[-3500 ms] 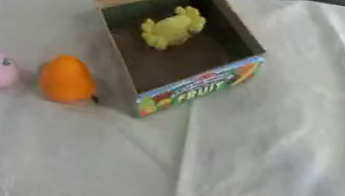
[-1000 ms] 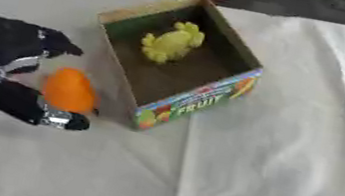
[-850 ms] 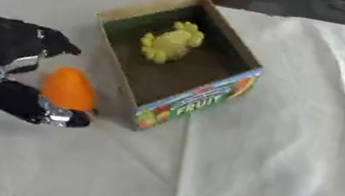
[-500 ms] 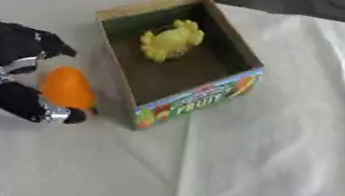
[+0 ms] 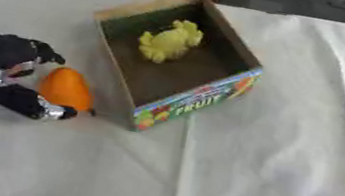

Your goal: Pick up objects on the table and place them in the box.

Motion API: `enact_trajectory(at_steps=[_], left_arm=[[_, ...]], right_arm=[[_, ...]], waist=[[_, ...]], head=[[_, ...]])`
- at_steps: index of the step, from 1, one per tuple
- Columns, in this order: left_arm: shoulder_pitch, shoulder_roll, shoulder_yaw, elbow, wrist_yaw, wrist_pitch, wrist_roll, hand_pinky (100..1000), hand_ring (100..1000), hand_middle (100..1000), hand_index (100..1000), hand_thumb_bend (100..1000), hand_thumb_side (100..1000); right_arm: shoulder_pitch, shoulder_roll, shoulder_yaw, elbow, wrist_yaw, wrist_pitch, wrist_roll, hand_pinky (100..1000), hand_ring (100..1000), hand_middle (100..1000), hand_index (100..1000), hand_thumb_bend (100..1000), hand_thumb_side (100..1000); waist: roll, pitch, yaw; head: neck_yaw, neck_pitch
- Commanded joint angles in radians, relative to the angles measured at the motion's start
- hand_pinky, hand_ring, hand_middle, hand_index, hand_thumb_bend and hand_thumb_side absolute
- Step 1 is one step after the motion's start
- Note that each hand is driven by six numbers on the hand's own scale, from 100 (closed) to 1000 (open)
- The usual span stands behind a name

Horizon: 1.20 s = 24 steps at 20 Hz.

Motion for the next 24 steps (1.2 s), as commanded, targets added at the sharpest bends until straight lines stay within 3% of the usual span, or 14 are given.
enact_trajectory(at_steps=[1, 3, 7, 13, 20, 24], left_arm=[[-0.019, 0.004, 0.008, 0.031, -0.023, -0.009, 0.02, 783, 879, 851, 942, 562, 790], [-0.022, -0.005, 0.006, 0.053, -0.027, -0.013, 0.027, 770, 871, 840, 928, 533, 773], [-0.024, -0.018, 0.01, 0.073, -0.012, -0.008, 0.06, 713, 835, 797, 853, 388, 689], [-0.015, -0.022, 0.027, 0.033, 0.068, 0.02, 0.178, 552, 714, 673, 700, 100, 453], [0.001, -0.013, 0.061, -0.05, 0.183, 0.098, 0.344, 361, 573, 537, 566, 100, 215], [0.001, -0.011, 0.07, -0.063, 0.226, 0.134, 0.393, 298, 521, 501, 535, 100, 280]], right_arm=[[-0.005, -0.014, -0.01, -0.019, -0.011, -0.004, -0.001, 697, 731, 631, 779, 100, 700], [-0.004, -0.014, -0.01, -0.019, -0.013, -0.004, -0.001, 697, 732, 630, 778, 100, 700], [-0.001, -0.013, -0.012, -0.019, -0.015, -0.003, -0.003, 698, 732, 630, 778, 100, 700], [0.003, -0.012, -0.014, -0.019, -0.016, 0.001, -0.007, 698, 732, 630, 778, 100, 702], [0.008, -0.01, -0.017, -0.019, -0.018, 0.007, -0.012, 698, 732, 629, 778, 100, 707], [0.007, -0.01, -0.017, -0.019, -0.021, 0.009, -0.013, 698, 731, 627, 777, 100, 709]], waist=[[-0.001, -0.016, -0.001], [-0.001, -0.015, -0.003], [-0.003, -0.013, -0.004], [-0.003, -0.012, 0.003], [-0.004, -0.015, 0.013], [-0.004, -0.019, 0.015]], head=[[0.001, -0.011], [0.0, -0.012], [-0.002, -0.011], [-0.01, -0.004], [-0.015, -0.002], [-0.018, -0.001]])
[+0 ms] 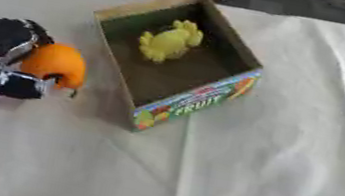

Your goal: Pick up objects on the table and place them in the box.

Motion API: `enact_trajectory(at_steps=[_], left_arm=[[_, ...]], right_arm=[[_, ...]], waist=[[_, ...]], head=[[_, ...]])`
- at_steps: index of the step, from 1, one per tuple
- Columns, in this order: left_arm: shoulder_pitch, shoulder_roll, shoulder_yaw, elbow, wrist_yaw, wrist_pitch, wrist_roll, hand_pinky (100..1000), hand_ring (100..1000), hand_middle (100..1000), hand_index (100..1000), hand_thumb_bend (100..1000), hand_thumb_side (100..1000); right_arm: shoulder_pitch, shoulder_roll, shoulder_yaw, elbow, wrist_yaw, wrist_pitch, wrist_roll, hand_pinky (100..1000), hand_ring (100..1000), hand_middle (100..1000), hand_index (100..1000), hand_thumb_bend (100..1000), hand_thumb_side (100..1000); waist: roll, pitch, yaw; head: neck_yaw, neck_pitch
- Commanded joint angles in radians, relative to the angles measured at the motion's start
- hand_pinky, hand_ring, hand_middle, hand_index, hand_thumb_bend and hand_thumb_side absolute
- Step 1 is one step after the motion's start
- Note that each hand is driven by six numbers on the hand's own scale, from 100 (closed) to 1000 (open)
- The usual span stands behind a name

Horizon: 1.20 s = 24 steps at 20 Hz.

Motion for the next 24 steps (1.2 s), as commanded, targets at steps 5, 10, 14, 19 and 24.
enact_trajectory(at_steps=[5, 10, 14, 19, 24], left_arm=[[-0.019, 0.028, 0.035, -0.046, 0.062, 0.042, 0.071, 252, 486, 487, 523, 100, 340], [-0.033, 0.036, 0.056, -0.083, 0.061, 0.048, 0.078, 245, 481, 487, 523, 100, 355], [-0.053, 0.048, 0.08, -0.13, 0.019, 0.038, 0.078, 250, 485, 493, 528, 100, 358], [-0.132, 0.026, 0.099, -0.177, -0.057, 0.019, 0.087, 253, 488, 495, 529, 100, 371], [-0.254, -0.05, 0.07, -0.152, -0.054, -0.014, 0.09, 254, 488, 494, 527, 100, 396]], right_arm=[[-0.01, -0.017, -0.017, -0.019, -0.012, 0.005, -0.006, 697, 731, 626, 775, 100, 713], [-0.01, -0.018, -0.018, -0.019, -0.015, 0.006, -0.01, 697, 730, 624, 775, 100, 716], [-0.008, -0.02, -0.02, -0.019, -0.016, 0.008, -0.013, 696, 730, 624, 774, 100, 714], [-0.014, -0.02, -0.017, -0.019, -0.017, 0.007, -0.014, 696, 730, 623, 773, 100, 712], [-0.024, -0.018, -0.011, -0.019, -0.019, 0.005, -0.007, 696, 730, 623, 773, 100, 709]], waist=[[0.0, -0.029, 0.004], [0.003, -0.034, 0.007], [0.006, -0.039, 0.011], [0.012, -0.046, 0.012], [0.014, -0.053, 0.004]], head=[[-0.004, 0.001], [-0.006, 0.002], [-0.007, 0.005], [-0.002, 0.007], [0.007, 0.01]])
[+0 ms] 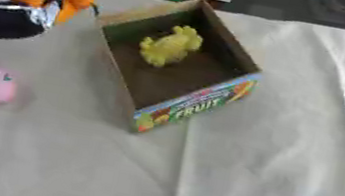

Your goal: Pick up objects on the table and place them in the box.

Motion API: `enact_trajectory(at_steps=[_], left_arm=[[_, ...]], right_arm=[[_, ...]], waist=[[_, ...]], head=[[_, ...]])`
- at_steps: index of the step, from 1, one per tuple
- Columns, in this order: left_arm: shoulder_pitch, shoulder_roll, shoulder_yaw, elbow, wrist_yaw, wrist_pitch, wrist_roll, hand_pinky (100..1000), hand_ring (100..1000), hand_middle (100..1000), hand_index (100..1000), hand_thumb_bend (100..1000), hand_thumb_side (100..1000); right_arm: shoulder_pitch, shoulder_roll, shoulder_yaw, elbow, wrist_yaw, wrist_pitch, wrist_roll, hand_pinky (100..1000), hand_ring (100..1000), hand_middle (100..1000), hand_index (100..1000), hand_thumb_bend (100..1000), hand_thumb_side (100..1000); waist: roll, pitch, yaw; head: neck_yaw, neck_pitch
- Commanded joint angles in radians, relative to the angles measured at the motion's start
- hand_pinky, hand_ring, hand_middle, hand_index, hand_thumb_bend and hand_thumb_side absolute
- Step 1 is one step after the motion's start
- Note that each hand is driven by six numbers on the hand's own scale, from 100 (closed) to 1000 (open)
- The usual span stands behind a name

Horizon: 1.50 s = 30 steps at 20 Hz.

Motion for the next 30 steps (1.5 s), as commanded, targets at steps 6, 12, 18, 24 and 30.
enact_trajectory(at_steps=[6, 12, 18, 24, 30], left_arm=[[-0.144, -0.13, -0.046, 0.093, -0.006, -0.084, 0.009, 263, 493, 498, 529, 100, 390], [-0.179, -0.228, -0.097, 0.189, -0.058, -0.138, 0.029, 269, 497, 502, 532, 100, 358], [-0.181, -0.286, -0.131, 0.306, -0.104, -0.176, 0.033, 291, 513, 509, 534, 100, 286], [-0.175, -0.314, -0.161, 0.411, -0.122, -0.245, -0.023, 349, 579, 573, 602, 100, 224], [-0.176, -0.337, -0.176, 0.475, -0.242, -0.301, -0.08, 478, 677, 653, 727, 100, 159]], right_arm=[[-0.022, -0.016, -0.003, -0.019, -0.009, -0.004, 0.007, 696, 730, 623, 773, 100, 707], [-0.03, -0.01, 0.001, -0.019, -0.012, -0.006, 0.01, 696, 729, 622, 772, 100, 707], [-0.034, -0.006, 0.003, -0.019, -0.015, -0.007, 0.011, 696, 729, 622, 772, 100, 708], [-0.034, -0.003, 0.003, -0.019, -0.017, -0.007, 0.012, 696, 729, 621, 772, 100, 710], [-0.034, -0.001, 0.004, -0.019, -0.019, -0.008, 0.015, 696, 729, 621, 771, 100, 711]], waist=[[-0.002, -0.026, -0.012], [-0.003, -0.018, -0.018], [-0.004, -0.01, -0.025], [-0.003, -0.006, -0.028], [-0.005, -0.005, -0.028]], head=[[0.003, 0.013], [0.004, 0.007], [0.009, 0.003], [0.009, 0.0], [0.012, -0.005]])
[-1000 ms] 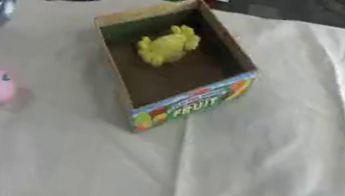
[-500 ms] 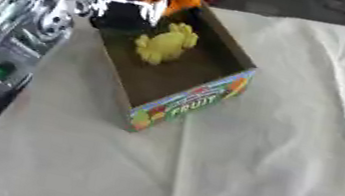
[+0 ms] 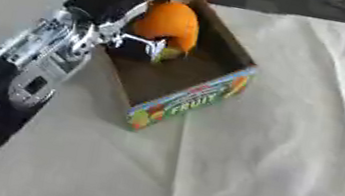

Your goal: Pick up objects on the table and place them in the box.

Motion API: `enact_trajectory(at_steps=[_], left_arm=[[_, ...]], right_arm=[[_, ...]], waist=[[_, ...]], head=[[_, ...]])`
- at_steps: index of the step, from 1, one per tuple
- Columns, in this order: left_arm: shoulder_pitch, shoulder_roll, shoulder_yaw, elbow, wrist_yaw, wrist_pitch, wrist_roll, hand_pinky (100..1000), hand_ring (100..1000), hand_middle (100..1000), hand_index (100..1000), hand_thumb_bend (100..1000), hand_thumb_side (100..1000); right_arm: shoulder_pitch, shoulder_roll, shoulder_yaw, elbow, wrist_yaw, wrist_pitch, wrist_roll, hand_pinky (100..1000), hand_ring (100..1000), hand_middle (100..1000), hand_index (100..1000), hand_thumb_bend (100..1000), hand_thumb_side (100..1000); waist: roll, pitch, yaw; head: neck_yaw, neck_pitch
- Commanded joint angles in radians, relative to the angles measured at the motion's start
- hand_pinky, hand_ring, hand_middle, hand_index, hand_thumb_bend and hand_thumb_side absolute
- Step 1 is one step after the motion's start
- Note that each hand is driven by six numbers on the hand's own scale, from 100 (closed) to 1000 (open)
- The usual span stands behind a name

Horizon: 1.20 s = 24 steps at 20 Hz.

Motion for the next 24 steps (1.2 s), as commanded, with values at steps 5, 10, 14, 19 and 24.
enact_trajectory(at_steps=[5, 10, 14, 19, 24], left_arm=[[-0.013, -0.006, -0.002, 0.027, -0.139, -0.028, -0.101, 605, 778, 760, 828, 124, 302], [-0.01, 0.001, 0.007, 0.02, -0.178, -0.013, -0.159, 702, 863, 845, 898, 420, 701], [-0.007, 0.005, 0.024, 0.008, -0.168, 0.009, -0.187, 705, 874, 852, 903, 652, 920], [-0.012, 0.013, 0.045, -0.014, -0.157, 0.04, -0.205, 739, 902, 875, 923, 990, 1000], [-0.016, 0.028, 0.074, -0.07, -0.185, 0.066, -0.201, 743, 905, 875, 922, 995, 1000]], right_arm=[[-0.011, -0.018, -0.009, -0.019, -0.008, -0.002, 0.003, 697, 729, 621, 771, 100, 712], [-0.012, -0.019, -0.009, -0.019, -0.008, -0.003, 0.003, 696, 729, 620, 771, 100, 712], [-0.011, -0.02, -0.008, -0.019, -0.01, -0.003, 0.003, 697, 729, 620, 771, 100, 713], [-0.012, -0.02, -0.008, -0.019, -0.012, -0.005, 0.002, 697, 730, 620, 771, 100, 715], [-0.011, -0.02, -0.009, -0.019, -0.013, -0.005, 0.002, 697, 730, 620, 771, 100, 713]], waist=[[-0.004, -0.02, -0.001], [-0.003, -0.02, 0.007], [-0.004, -0.021, 0.009], [-0.005, -0.022, 0.007], [-0.006, -0.025, 0.009]], head=[[0.003, -0.012], [0.001, -0.004], [0.001, 0.001], [0.001, 0.003], [-0.001, 0.002]])
